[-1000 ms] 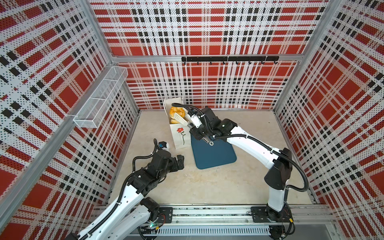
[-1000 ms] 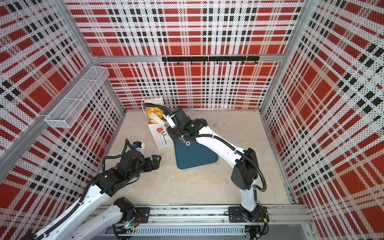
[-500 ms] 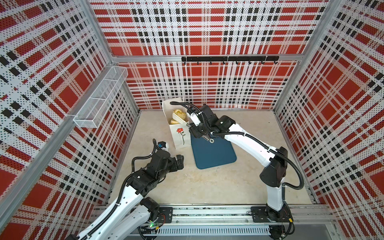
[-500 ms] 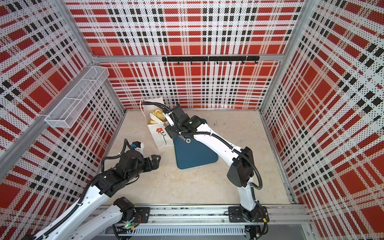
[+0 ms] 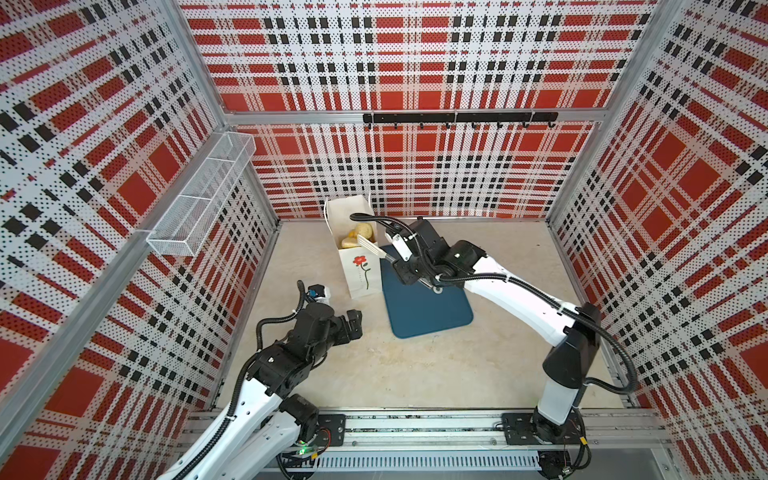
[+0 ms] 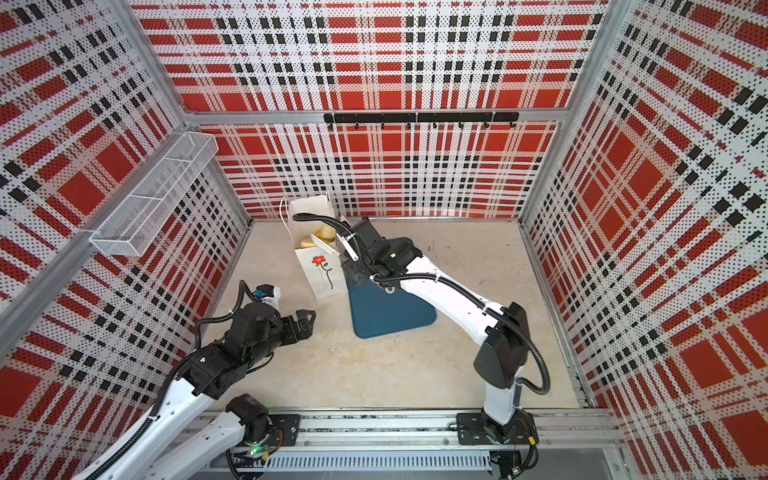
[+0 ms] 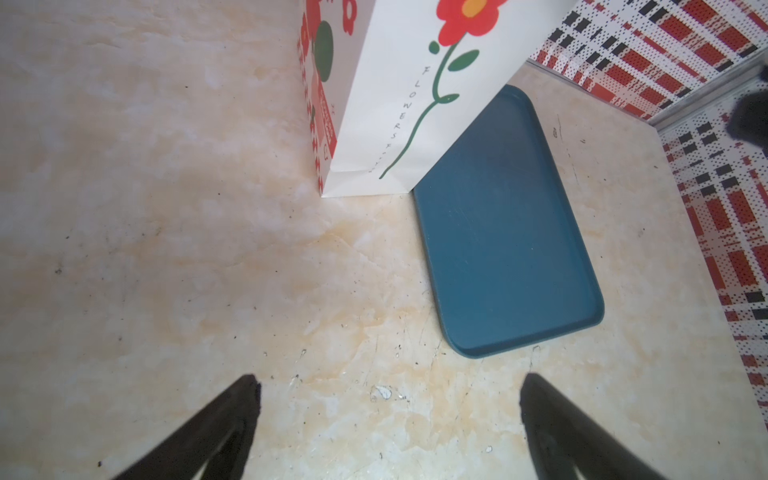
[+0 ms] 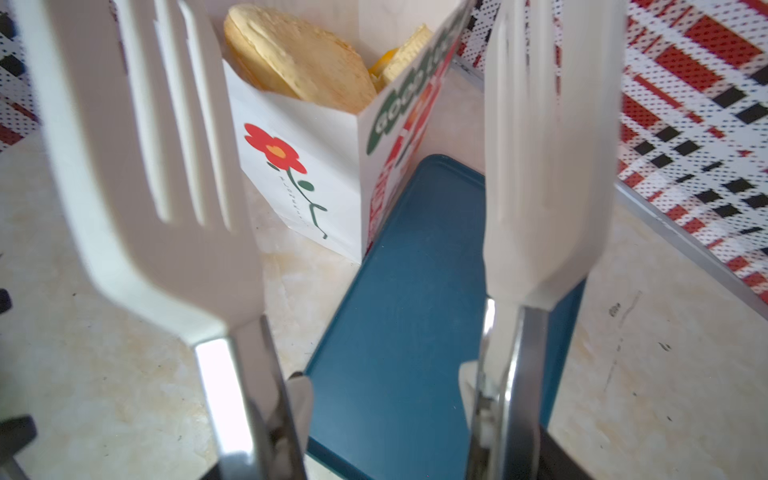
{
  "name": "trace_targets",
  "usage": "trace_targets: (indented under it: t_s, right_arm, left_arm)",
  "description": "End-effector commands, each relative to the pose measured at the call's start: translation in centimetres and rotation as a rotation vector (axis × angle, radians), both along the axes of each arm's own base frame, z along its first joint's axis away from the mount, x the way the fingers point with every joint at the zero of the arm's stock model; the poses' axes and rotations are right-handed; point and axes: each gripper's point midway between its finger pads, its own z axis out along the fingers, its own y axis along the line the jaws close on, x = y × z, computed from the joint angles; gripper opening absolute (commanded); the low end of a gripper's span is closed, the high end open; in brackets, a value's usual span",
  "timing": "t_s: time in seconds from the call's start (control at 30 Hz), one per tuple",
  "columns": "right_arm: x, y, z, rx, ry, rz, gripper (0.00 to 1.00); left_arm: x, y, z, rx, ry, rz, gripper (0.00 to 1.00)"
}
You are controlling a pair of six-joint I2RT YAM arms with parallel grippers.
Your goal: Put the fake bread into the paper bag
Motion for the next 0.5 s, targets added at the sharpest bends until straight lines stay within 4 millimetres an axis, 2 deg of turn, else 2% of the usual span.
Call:
trace_targets:
  t_s: [0.0,0.23,0.47]
  right_arm:
    - [0.6,-3.0,4.0,0.062,-0.132,-0.076,0.66]
    - [0.9,-10.5,1.0,0.029,-0.135,-0.213,0.69]
    - [1.2,-18.2,-5.2,0.008,-0.06,-0.375,0.7]
  left_arm:
    - [0.1,0.9,-0.4,0.015,0.003,0.031,0.99]
    - [0.4,1.6,-0.2,0.027,-0.002,0.072,0.99]
    - [0.8,2.5,-0.3,0.048,0.001,0.11,0.99]
